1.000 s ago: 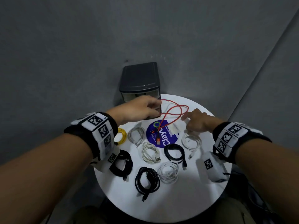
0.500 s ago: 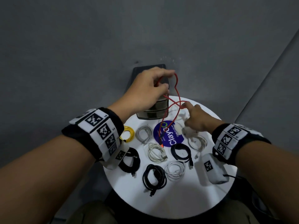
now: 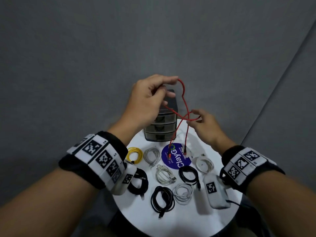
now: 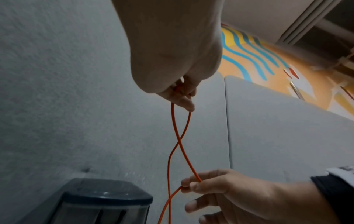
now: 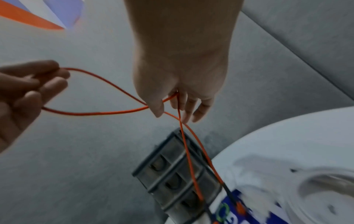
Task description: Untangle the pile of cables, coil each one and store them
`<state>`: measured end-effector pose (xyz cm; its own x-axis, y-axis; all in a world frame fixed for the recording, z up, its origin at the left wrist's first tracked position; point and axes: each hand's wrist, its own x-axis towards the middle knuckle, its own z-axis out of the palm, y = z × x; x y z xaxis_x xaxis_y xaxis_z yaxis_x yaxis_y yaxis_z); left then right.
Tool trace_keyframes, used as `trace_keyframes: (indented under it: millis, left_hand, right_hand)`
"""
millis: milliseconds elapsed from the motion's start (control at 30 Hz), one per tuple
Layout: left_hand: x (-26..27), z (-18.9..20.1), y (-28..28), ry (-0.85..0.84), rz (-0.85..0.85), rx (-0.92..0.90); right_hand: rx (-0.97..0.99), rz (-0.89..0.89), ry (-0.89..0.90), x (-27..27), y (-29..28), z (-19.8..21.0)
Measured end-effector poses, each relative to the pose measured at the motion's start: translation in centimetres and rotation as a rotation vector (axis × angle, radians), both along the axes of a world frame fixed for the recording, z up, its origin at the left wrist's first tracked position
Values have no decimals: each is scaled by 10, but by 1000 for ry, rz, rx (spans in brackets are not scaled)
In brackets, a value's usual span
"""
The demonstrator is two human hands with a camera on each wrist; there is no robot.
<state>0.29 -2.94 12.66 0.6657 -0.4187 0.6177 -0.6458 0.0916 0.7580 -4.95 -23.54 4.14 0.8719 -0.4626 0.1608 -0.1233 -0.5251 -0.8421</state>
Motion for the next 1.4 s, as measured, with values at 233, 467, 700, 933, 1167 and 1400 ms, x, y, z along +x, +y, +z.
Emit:
trace_keyframes:
  millis: [233, 467, 700, 933, 1167, 1400]
  left_hand:
    - [-9, 27, 23, 104, 75, -138]
    - [-27, 55, 44, 134, 32, -293]
    - [-48, 79, 66, 126, -38, -319]
    - [-67, 75, 73, 6, 100, -20]
    - [-108, 52, 98, -75, 169, 113]
    - [-143, 32, 106, -35, 3, 456]
  right_hand:
    - [-22, -56, -317, -26, 14, 61]
    - [-95, -38, -483, -55, 36, 98]
    - [-14, 6, -547, -86, 50, 124]
    - [8, 92, -460, -108, 53, 119]
    - [-43, 440, 112, -147, 61, 70]
    - [-336, 824, 795, -166, 66, 43]
